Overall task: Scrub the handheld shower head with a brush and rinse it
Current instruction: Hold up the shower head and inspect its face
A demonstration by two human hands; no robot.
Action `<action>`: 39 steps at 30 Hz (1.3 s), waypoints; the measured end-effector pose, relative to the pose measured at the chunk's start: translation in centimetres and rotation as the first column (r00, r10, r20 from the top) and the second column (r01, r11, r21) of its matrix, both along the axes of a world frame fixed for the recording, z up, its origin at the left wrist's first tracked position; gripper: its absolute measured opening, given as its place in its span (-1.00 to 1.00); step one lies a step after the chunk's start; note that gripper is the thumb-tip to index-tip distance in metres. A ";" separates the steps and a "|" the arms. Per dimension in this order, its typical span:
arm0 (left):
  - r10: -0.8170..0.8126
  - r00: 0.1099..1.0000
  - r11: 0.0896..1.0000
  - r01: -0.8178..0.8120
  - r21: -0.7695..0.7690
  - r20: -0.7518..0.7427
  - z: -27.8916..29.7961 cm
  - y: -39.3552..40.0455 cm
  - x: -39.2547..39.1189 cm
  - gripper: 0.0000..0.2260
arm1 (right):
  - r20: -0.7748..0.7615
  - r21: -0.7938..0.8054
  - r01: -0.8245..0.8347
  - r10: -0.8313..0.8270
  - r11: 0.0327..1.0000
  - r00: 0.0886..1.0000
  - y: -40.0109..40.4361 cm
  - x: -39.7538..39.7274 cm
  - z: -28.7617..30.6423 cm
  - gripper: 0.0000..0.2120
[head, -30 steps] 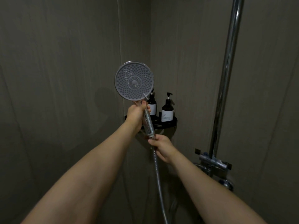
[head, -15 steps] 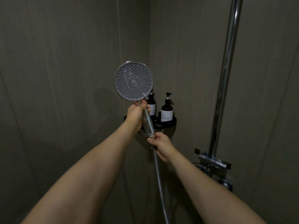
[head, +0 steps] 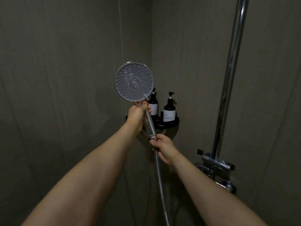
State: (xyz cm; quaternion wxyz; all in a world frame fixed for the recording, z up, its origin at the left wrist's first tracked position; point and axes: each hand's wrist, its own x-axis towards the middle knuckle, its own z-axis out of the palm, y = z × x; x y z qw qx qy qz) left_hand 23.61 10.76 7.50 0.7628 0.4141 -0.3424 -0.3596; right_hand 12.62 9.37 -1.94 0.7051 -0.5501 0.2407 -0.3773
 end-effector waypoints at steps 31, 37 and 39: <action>0.044 0.996 0.997 -0.048 0.066 0.072 -3.2 -1.5 3.0 -0.82 | -0.376 -0.310 0.075 -0.195 0.948 0.906 -3.2 1.2 -3.3 -0.78; 0.059 0.993 0.996 -0.065 0.063 0.099 -3.5 -1.2 2.9 -0.81 | -0.276 -0.242 0.270 -0.333 0.932 0.901 -3.6 1.1 -2.2 -0.66; 0.044 0.995 0.996 -0.051 0.072 0.091 -3.7 -1.1 3.1 -0.82 | -0.227 -0.187 0.341 -0.378 0.921 0.897 -4.2 0.9 -1.8 -0.66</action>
